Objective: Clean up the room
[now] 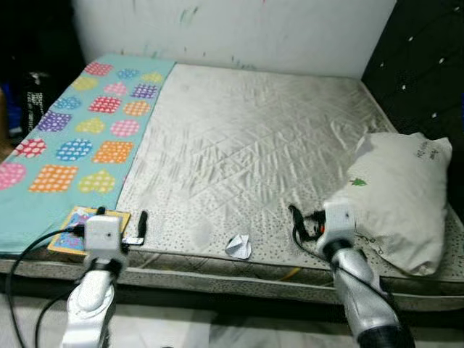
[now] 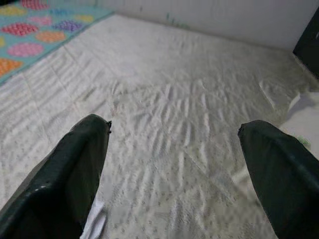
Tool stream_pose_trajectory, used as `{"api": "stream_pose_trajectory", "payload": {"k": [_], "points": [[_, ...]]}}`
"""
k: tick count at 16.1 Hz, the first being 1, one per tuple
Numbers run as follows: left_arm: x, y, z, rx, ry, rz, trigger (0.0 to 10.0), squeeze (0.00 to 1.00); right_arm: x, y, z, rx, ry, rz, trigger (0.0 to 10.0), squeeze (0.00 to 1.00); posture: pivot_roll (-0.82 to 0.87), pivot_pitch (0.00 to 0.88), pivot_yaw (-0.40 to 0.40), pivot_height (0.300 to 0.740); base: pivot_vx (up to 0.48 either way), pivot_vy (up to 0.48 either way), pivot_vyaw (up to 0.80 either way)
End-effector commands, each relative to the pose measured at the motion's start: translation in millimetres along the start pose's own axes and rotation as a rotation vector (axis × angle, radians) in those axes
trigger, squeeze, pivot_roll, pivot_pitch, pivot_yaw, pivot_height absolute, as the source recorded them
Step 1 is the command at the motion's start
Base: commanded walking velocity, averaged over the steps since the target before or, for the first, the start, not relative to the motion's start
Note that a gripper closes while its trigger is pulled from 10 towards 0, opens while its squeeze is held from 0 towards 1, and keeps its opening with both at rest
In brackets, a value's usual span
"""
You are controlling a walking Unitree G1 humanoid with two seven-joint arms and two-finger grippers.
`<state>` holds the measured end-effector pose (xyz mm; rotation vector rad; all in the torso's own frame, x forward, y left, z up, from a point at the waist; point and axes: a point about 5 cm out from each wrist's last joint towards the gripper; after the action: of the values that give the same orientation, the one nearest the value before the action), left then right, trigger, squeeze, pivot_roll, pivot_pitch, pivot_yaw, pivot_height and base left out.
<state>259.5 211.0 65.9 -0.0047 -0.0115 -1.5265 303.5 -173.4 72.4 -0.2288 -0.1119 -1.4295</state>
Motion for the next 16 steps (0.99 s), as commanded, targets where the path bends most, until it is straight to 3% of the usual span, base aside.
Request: {"api": "stream_pose_trajectory", "payload": {"k": [1,5,10,13,16], "points": [[2.6,3.0,3,0.016,-0.002,-0.013,10.0,0.0,6.4,0.8,-1,-0.01,-0.004,-0.026,10.0,0.0,0.09,0.001,-0.092,0.74,0.0,0.0,0.0],[14.7,0.6,5,0.013,-0.027,-0.088,10.0,0.0,-8.1,0.6,2,0.01,0.005,0.0,10.0,0.0,0.09,0.016,-0.065,0.74,0.0,0.0,-0.31],[21.9,-4.5,7,0.0,-0.019,-0.128,10.0,0.0,-0.2,-5.4,1,-0.002,0.029,-0.032,10.0,0.0,0.09,0.101,-0.06,0.74,0.0,0.0,-0.22],[24.7,-2.6,15,0.011,-0.047,-0.163,10.0,0.0,-7.5,-2.4,10,0.036,-0.049,0.008,10.0,0.0,0.1,0.125,-0.076,0.74,0.0,0.0,0.68],[22.4,-2.5,20,0.024,-0.049,-0.147,10.0,0.0,-8.0,0.6,15,0.05,-0.031,0.023,10.0,0.0,0.1,0.145,-0.075,0.74,0.0,0.0,0.45]]}}
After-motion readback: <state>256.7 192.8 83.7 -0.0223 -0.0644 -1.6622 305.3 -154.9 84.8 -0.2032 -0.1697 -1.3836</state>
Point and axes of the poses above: a point about 5 cm out from each wrist's last joint towards the gripper, its own y axis pointing out of the wrist towards the gripper, its own z axis along the axis of the wrist's last joint, x = y × z, and after that the axes turned 8 degrees about -y, right-handed
